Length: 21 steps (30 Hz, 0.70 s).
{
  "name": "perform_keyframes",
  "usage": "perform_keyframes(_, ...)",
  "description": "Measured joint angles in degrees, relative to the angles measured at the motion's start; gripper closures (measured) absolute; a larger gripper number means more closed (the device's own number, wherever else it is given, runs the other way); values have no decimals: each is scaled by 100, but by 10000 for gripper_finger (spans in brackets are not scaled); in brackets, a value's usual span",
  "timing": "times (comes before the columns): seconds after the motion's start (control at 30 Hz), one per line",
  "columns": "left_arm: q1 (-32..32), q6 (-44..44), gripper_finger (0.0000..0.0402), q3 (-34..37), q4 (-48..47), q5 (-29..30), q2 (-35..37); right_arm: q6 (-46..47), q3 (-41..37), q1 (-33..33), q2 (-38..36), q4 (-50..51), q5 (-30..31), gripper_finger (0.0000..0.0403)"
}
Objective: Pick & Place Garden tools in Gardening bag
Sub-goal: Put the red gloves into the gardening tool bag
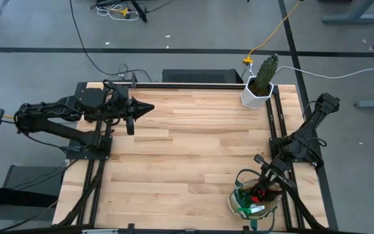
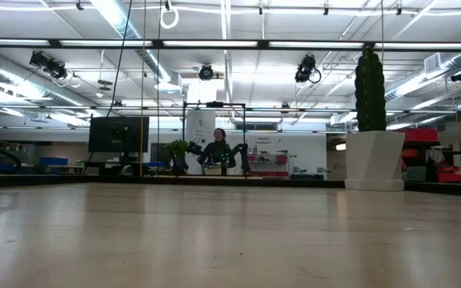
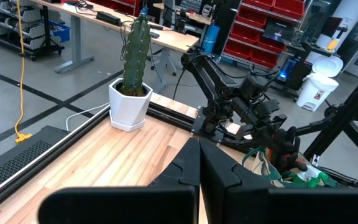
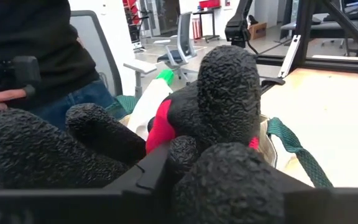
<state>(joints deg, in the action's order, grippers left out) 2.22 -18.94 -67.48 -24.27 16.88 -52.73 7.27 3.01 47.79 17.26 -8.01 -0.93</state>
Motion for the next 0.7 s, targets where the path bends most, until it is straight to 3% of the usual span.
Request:
perform_keyframes(0.27, 0, -11, 399, 0, 0, 2, 0, -19, 0, -1, 0, 0, -242, 215)
perform_keyframes(0.7, 0, -7, 399, -1, 0, 1, -2, 109, 296, 0, 2, 21, -404, 143)
